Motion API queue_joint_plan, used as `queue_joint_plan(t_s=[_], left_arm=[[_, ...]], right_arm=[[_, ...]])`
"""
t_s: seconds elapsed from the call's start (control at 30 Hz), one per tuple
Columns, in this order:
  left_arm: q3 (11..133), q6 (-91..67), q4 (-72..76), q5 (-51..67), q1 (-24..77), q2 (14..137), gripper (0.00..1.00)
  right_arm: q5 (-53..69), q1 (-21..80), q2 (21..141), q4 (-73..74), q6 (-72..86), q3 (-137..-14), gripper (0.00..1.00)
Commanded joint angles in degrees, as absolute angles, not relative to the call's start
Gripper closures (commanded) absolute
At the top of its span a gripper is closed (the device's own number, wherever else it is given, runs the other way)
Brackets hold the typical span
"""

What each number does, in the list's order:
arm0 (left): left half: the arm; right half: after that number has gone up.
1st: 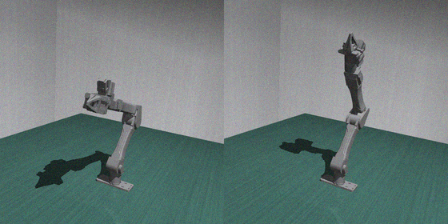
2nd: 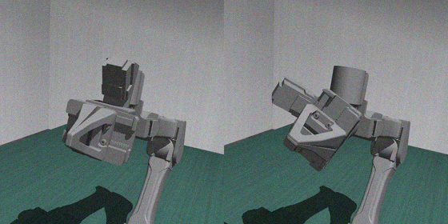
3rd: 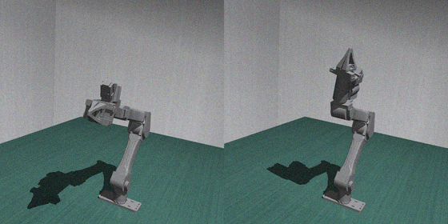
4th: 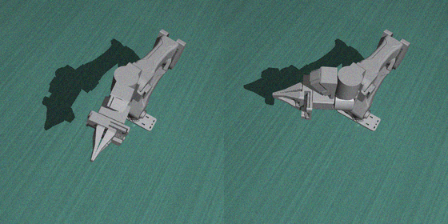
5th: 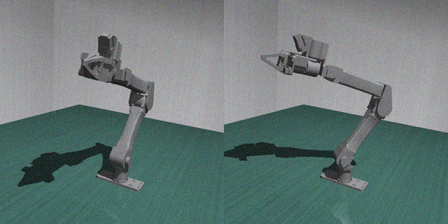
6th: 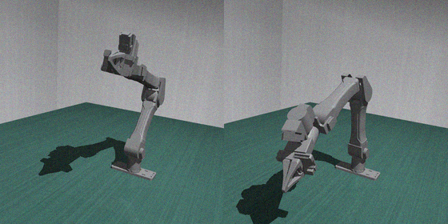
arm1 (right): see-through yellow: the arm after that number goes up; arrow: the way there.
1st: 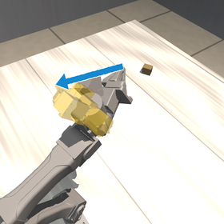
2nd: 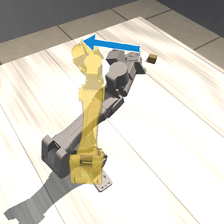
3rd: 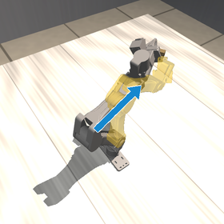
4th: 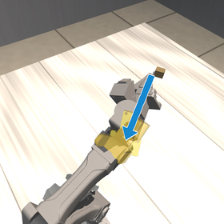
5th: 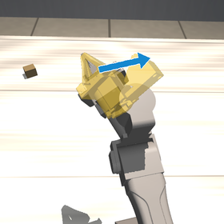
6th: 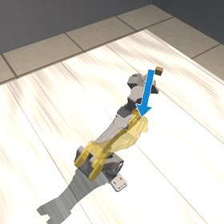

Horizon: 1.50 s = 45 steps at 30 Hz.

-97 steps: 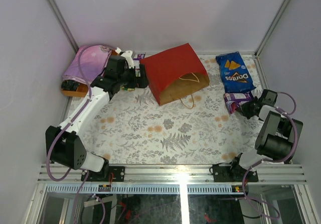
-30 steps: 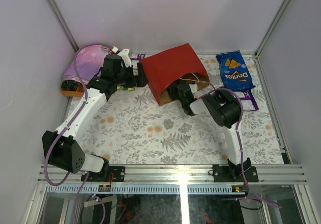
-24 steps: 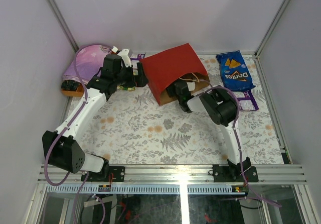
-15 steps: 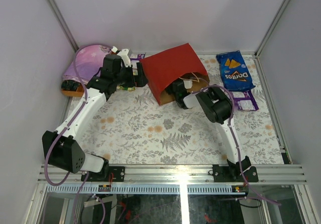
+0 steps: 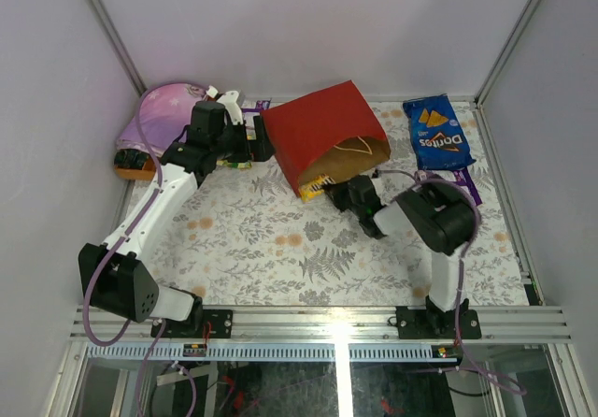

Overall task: Take the snacks out of the paper bag
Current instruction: Take out the snack from the paper bag, then place the snack at the center of the board.

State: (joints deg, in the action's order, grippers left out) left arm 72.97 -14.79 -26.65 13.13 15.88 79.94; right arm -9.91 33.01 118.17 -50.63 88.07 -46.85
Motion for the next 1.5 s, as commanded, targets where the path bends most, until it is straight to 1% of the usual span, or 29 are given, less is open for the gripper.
queue_joint_plan(t_s=[0.0, 0.07, 0.13, 0.17, 0.2, 0.27, 0.3, 0.37, 0.4, 0.47, 0.5, 0.57, 0.67, 0.73, 0.83, 0.97, 1.07, 1.13, 1.17, 1.27, 1.3, 1.43, 1.47], left_arm=[[74.3, -15.0, -26.0, 13.3, 14.9, 79.6, 0.00], [74.5, -15.0, -26.0, 13.4, 14.8, 80.1, 0.00], [74.5, -15.0, -26.2, 13.3, 14.7, 80.6, 0.00], [74.5, -15.0, -26.2, 13.4, 14.6, 80.8, 0.00], [74.5, -15.0, -26.3, 13.3, 14.5, 81.0, 0.00], [74.6, -15.0, -26.2, 13.4, 14.4, 81.2, 0.00], [74.7, -15.1, -26.3, 13.4, 14.2, 81.4, 0.00], [74.7, -15.2, -26.2, 13.9, 14.2, 81.6, 0.00], [74.7, -15.3, -26.2, 14.2, 14.2, 81.7, 0.00], [74.7, -15.4, -26.1, 14.4, 14.0, 81.9, 0.00], [74.6, -15.4, -26.0, 14.5, 14.1, 81.9, 0.00], [74.5, -15.5, -25.6, 14.8, 14.1, 82.3, 0.00], [75.0, -16.2, -25.5, 16.8, 14.1, 83.4, 0.00], [74.9, -16.8, -25.0, 18.2, 14.1, 83.5, 0.00], [74.3, -17.1, -24.1, 19.2, 14.1, 82.4, 0.00], [73.7, -16.8, -24.1, 17.9, 14.1, 80.8, 0.00], [73.3, -16.5, -24.0, 17.2, 14.1, 80.0, 0.00], [73.2, -16.4, -23.9, 17.1, 14.1, 80.0, 0.00], [73.2, -16.5, -23.8, 17.3, 14.1, 80.0, 0.00], [73.3, -16.5, -23.8, 17.6, 14.1, 80.3, 0.00], [73.3, -16.5, -23.8, 17.6, 14.1, 80.3, 0.00], [73.6, -16.7, -23.8, 18.4, 14.0, 80.9, 0.00], [73.6, -16.7, -23.7, 19.0, 14.0, 81.1, 0.00]], right_arm=[[0.1, 33.2, 100.2, -53.9, 80.5, -30.0, 1.00], [4.2, 33.0, 89.5, -43.1, 73.2, -26.0, 1.00], [4.4, 32.7, 78.4, -28.4, 63.4, -25.8, 1.00], [2.8, 32.7, 73.4, -18.2, 57.6, -27.2, 1.00], [0.7, 32.6, 68.6, -10.9, 50.8, -29.3, 1.00], [-2.1, 32.0, 61.2, 0.2, 37.7, -33.5, 1.00], [0.4, 29.8, 58.7, 3.9, 30.2, -36.6, 1.00], [13.7, 19.2, 58.1, 12.8, 22.9, -43.6, 1.00], [19.1, 12.7, 60.6, 18.4, 20.4, -48.3, 1.00], [23.4, 2.8, 67.8, 30.7, 15.6, -59.0, 1.00], [23.8, -0.1, 71.2, 35.2, 14.4, -63.6, 1.00], [22.7, -2.8, 75.0, 35.7, 14.5, -67.8, 1.00], [18.5, -3.6, 78.9, 29.3, 16.8, -72.9, 1.00], [17.8, -3.7, 86.8, 30.2, 15.0, -81.1, 1.00], [20.4, -3.8, 102.0, 37.4, 10.8, -98.7, 1.00], [23.6, -4.1, 120.6, 43.9, 6.7, -120.4, 1.00], [27.0, -4.7, 134.9, 53.2, 3.1, -141.3, 1.00], [28.3, -5.4, 141.8, 57.1, 1.8, -152.3, 1.00], [28.8, -5.9, 142.9, 55.9, 1.6, -153.3, 1.00], [29.5, -7.3, 140.5, 48.0, 1.4, -142.7, 1.00], [29.6, -7.4, 140.0, 47.2, 0.9, -141.2, 1.00], [31.6, -7.5, 143.5, 50.6, -0.7, -145.1, 1.00], [31.5, -7.5, 144.3, 50.9, -0.7, -145.6, 0.92]])
